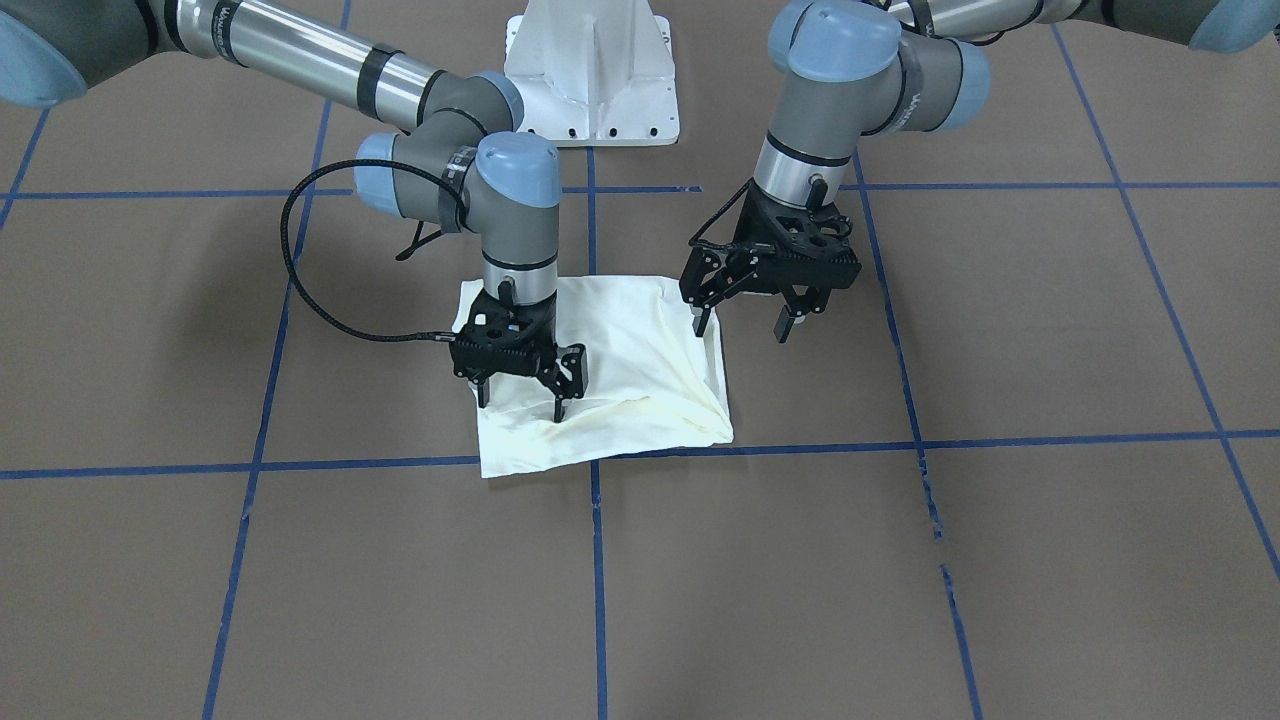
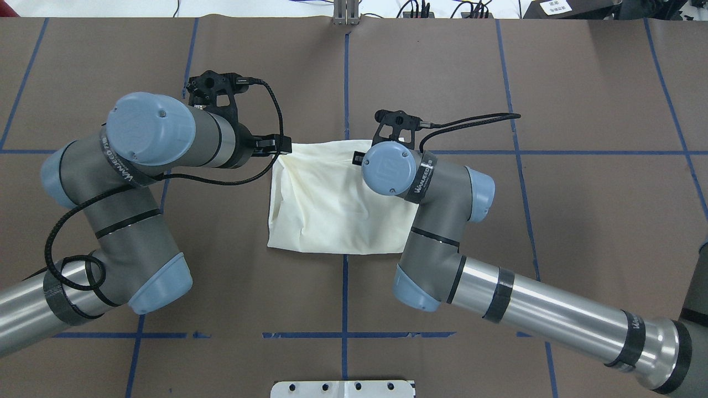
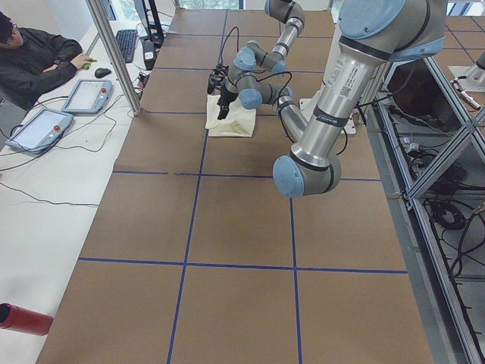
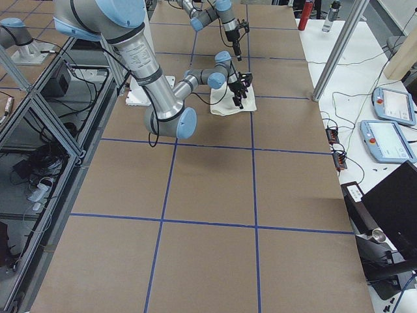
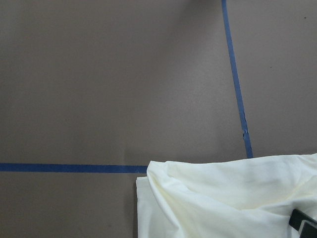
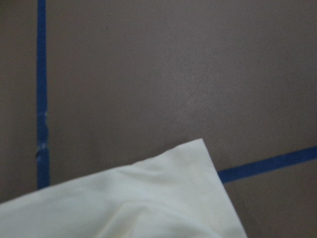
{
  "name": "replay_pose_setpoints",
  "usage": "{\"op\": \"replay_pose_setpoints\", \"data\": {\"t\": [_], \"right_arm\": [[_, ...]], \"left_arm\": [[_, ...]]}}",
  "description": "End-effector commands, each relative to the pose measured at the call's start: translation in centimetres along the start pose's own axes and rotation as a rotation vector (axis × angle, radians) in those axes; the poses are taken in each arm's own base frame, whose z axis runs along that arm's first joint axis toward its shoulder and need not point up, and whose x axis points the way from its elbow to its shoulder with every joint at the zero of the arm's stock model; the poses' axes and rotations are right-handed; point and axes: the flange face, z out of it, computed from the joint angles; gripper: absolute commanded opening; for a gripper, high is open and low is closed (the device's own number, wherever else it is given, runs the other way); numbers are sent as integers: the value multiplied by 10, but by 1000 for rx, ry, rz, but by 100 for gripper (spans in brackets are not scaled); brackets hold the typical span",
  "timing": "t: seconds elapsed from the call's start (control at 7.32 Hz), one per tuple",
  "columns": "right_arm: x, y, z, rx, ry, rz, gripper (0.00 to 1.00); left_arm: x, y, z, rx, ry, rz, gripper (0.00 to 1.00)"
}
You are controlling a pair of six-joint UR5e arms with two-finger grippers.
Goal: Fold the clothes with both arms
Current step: 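Open the right gripper and raise it away while the left gripper holds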
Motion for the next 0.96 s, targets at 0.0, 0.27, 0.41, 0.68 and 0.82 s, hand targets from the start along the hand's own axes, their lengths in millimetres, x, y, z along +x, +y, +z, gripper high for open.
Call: {"op": "replay_pose_setpoints", "data": {"t": [0.0,0.27,0.41,0.68,0.82], "right_arm": [[32,-62,39,35,101,28,100],[51,-133,23,-95,51,62,100],[43,-143,-4,-129,-16,42,100],[39,-142,-15,-127,-39,38,100],[43,-141,-13,-127,-36,38,100]], "left_arm": [[-2,1,-1,-1,0,-4,100],[0,6,1,-8,3,-2,100],[0,11,9,-17,-4,2,100],[-11,62,29,-52,67,-43,90],[-12,81,33,-66,119,-64,55]]}}
